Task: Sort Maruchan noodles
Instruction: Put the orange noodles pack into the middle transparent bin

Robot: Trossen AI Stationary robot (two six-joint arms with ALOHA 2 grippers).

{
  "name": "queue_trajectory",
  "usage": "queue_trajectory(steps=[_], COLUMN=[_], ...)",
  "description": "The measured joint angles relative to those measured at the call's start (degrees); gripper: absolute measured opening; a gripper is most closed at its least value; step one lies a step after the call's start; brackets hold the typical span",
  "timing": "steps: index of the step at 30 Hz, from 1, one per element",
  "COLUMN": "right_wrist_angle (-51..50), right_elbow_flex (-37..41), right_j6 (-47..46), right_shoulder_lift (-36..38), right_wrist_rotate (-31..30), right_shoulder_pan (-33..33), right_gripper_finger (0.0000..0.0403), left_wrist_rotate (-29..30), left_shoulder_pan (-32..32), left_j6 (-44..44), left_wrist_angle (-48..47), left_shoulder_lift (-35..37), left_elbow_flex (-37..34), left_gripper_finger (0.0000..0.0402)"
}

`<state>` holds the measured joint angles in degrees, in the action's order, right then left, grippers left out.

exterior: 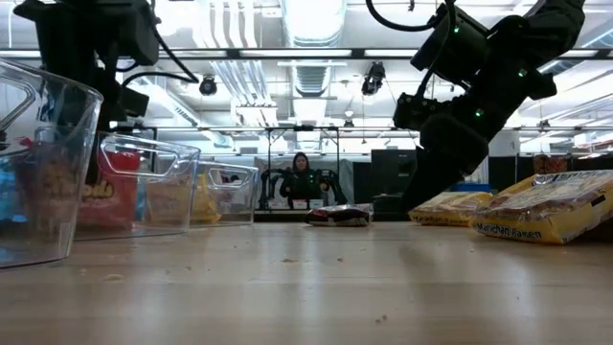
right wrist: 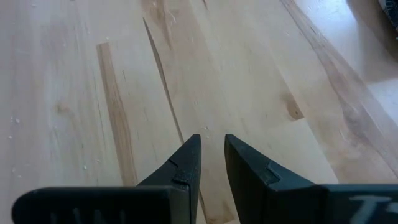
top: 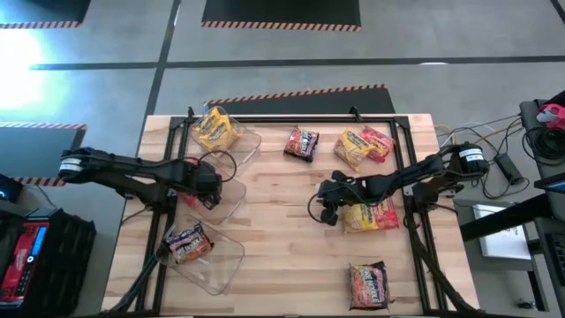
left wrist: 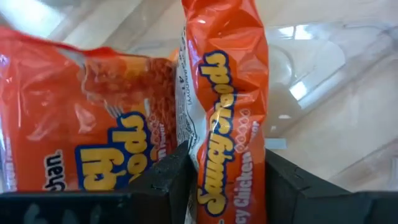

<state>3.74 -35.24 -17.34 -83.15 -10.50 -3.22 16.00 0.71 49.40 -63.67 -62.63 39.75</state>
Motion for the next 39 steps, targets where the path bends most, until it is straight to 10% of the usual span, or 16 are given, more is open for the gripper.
queue_trajectory(steps=[11,25,39], right_wrist_angle=[0.0,0.0,0.0], right_elbow_flex=[0.0,0.0,0.0], right_j6=[0.0,0.0,0.0], right_shoulder_lift=[0.0,0.0,0.0], right_wrist_rotate=[0.0,0.0,0.0], right_shoulder_pan=[0.0,0.0,0.0], right_gripper_finger=[0.0063,0.0063,0.0063], left_wrist_rotate=[6.2,10.9,18.4], left_shoulder_pan=[0.0,0.0,-0.1], left_j6=[-2.3,1.3,4.3], left_wrist_angle=[-9.2,-11.7,-18.4], left_shoulder_lift=[0.6,2.5,0.5], left_elbow_flex=[4.7,4.3,4.3], left_gripper_finger=[0.0141,0.0258,0.0246])
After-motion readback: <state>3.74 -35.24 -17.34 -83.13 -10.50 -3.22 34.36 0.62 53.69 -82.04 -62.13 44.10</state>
